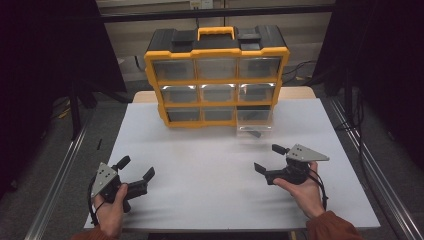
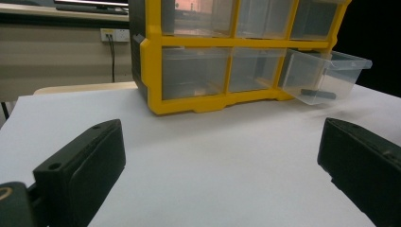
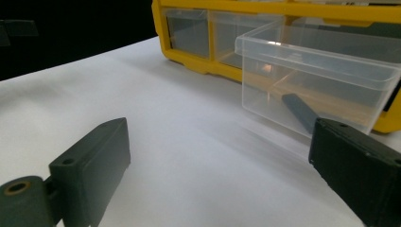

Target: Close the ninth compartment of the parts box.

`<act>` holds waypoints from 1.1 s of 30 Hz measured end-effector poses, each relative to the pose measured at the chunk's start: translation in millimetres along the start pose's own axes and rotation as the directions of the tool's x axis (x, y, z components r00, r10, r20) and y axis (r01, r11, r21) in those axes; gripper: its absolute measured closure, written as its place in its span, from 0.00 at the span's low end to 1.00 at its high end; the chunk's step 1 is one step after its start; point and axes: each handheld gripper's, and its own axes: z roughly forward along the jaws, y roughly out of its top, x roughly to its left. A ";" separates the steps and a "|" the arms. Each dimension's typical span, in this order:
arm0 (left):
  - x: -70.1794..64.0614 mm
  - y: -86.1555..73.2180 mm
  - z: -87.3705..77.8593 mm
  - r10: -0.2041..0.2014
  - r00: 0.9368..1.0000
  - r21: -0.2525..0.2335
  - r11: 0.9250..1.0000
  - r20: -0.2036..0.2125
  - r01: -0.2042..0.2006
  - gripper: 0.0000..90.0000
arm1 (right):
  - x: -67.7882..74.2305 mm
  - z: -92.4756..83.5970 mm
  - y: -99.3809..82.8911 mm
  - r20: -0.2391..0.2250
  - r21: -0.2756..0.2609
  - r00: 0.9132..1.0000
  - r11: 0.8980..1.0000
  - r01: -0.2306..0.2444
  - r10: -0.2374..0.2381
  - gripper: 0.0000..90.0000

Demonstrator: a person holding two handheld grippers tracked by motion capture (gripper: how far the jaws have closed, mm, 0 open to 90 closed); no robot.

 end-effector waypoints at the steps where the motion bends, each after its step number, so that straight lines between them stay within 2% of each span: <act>1: 0.3 0.0 -0.3 -0.002 1.000 -0.003 1.000 -0.001 0.002 0.02 | -0.4 2.5 0.1 -0.004 0.008 1.000 1.000 0.000 0.000 0.08; 10: 0.9 0.0 1.5 -0.004 1.000 -0.002 1.000 0.006 0.004 0.02 | -3.9 10.8 6.7 -0.017 0.012 1.000 1.000 -0.006 0.006 0.12; 15: -0.2 1.1 1.0 0.018 1.000 -0.004 1.000 0.004 -0.018 0.02 | -8.5 13.0 10.6 -0.013 0.009 1.000 1.000 0.000 0.001 0.15; 17: -0.8 1.0 1.5 0.011 1.000 -0.003 1.000 0.010 -0.011 0.02 | -9.5 15.0 9.9 -0.016 0.015 1.000 1.000 0.000 0.000 0.17; 21: -3.3 1.2 0.9 0.024 1.000 0.001 1.000 0.017 -0.025 0.02 | -9.3 21.4 8.9 -0.046 0.027 0.999 1.000 0.000 0.001 0.20; 23: -3.4 1.2 0.8 0.025 1.000 0.002 1.000 0.015 -0.025 0.02 | -9.7 25.1 11.1 -0.045 0.029 0.999 0.999 0.020 -0.018 0.22; 27: -2.8 1.2 2.2 0.023 1.000 0.004 1.000 0.010 -0.023 0.02 | -14.2 32.8 17.1 -0.043 0.005 0.999 1.000 0.011 -0.010 0.25; 33: -2.2 1.1 2.8 0.026 0.999 0.007 1.000 0.019 -0.026 0.02 | -14.2 44.7 20.8 -0.060 0.012 0.998 1.000 0.024 -0.023 0.33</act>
